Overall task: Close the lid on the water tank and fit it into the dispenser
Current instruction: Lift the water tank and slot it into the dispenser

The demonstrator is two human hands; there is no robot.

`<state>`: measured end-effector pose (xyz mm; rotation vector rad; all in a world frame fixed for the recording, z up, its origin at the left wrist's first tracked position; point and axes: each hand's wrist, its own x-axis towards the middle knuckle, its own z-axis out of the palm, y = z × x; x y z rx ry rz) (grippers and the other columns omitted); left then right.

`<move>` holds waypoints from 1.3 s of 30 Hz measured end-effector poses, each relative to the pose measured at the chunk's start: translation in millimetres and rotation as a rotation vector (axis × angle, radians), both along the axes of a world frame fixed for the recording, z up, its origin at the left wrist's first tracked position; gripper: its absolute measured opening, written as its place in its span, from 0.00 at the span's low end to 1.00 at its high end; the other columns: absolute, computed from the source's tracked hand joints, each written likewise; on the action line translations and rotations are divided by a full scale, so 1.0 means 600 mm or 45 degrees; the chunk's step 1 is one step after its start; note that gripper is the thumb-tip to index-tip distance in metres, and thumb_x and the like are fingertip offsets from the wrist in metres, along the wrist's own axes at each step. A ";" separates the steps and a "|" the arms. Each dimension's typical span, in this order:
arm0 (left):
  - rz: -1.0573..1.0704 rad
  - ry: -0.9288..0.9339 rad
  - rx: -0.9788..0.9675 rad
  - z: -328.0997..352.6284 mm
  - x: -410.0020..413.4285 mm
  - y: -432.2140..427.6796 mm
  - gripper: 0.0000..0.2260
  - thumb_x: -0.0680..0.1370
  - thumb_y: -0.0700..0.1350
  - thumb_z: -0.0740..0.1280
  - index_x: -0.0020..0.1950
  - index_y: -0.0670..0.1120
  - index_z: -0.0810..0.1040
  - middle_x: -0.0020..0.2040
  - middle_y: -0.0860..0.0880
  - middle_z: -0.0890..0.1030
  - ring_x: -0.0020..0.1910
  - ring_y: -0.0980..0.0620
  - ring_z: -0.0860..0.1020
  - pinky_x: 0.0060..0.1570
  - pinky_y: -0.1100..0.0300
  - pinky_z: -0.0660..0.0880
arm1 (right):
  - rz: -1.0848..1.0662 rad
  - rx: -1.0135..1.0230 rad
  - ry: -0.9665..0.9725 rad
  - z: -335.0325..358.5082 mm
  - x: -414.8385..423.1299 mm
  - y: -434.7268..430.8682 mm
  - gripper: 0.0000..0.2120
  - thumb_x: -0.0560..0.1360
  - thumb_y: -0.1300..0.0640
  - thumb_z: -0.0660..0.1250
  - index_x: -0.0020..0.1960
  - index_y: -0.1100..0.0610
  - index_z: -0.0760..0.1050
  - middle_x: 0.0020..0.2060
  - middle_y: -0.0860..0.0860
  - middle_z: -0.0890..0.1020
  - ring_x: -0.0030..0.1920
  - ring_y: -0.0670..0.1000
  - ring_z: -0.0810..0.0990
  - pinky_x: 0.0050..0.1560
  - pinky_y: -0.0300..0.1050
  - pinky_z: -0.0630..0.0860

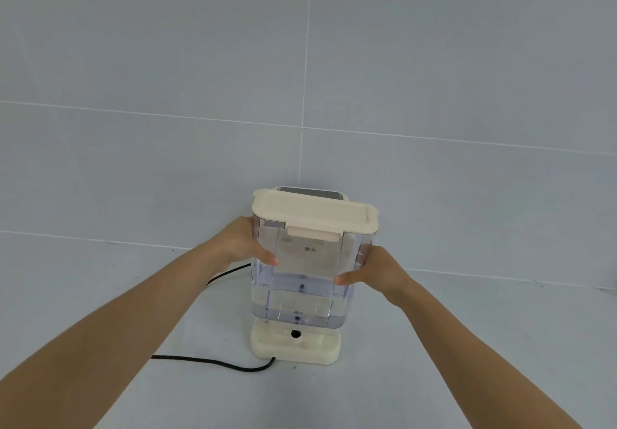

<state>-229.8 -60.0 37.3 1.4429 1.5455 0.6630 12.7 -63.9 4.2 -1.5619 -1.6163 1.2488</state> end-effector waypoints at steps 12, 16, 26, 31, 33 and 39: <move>0.037 -0.048 -0.079 -0.023 -0.017 0.048 0.39 0.60 0.32 0.77 0.68 0.38 0.65 0.68 0.41 0.71 0.67 0.44 0.69 0.68 0.52 0.66 | -0.067 -0.067 0.041 -0.005 -0.023 0.042 0.27 0.61 0.70 0.75 0.59 0.63 0.74 0.55 0.56 0.79 0.55 0.53 0.75 0.52 0.43 0.69; 0.016 -0.078 -0.058 -0.027 -0.024 0.057 0.39 0.60 0.30 0.76 0.68 0.38 0.65 0.68 0.41 0.72 0.67 0.45 0.70 0.67 0.52 0.67 | -0.077 -0.061 0.020 -0.009 -0.025 0.050 0.27 0.60 0.70 0.76 0.58 0.64 0.76 0.56 0.57 0.81 0.58 0.57 0.77 0.52 0.43 0.70; 0.015 -0.120 -0.069 -0.054 -0.020 0.053 0.36 0.60 0.29 0.75 0.66 0.39 0.69 0.63 0.44 0.75 0.63 0.46 0.72 0.64 0.53 0.69 | -0.105 -0.082 -0.034 -0.035 -0.023 0.047 0.29 0.58 0.69 0.77 0.59 0.65 0.75 0.57 0.57 0.80 0.58 0.58 0.76 0.51 0.44 0.70; 0.032 -0.123 -0.048 -0.059 -0.016 0.046 0.34 0.60 0.28 0.75 0.64 0.38 0.70 0.60 0.45 0.77 0.60 0.46 0.74 0.60 0.54 0.71 | -0.112 -0.083 -0.022 -0.050 -0.023 0.047 0.31 0.59 0.68 0.77 0.61 0.64 0.74 0.58 0.57 0.79 0.59 0.57 0.76 0.52 0.45 0.69; 0.041 -0.113 -0.034 -0.062 -0.016 0.044 0.37 0.57 0.30 0.77 0.64 0.38 0.70 0.62 0.43 0.76 0.63 0.45 0.73 0.63 0.52 0.71 | -0.115 -0.086 -0.020 -0.055 -0.023 0.046 0.31 0.59 0.68 0.77 0.61 0.64 0.74 0.58 0.56 0.79 0.58 0.56 0.75 0.52 0.45 0.69; 0.052 -0.081 -0.044 -0.072 -0.015 0.037 0.39 0.56 0.31 0.78 0.65 0.39 0.69 0.64 0.44 0.75 0.64 0.46 0.72 0.65 0.48 0.70 | -0.138 -0.077 -0.048 -0.073 -0.026 0.044 0.34 0.56 0.65 0.78 0.61 0.62 0.73 0.58 0.56 0.80 0.60 0.58 0.76 0.59 0.50 0.74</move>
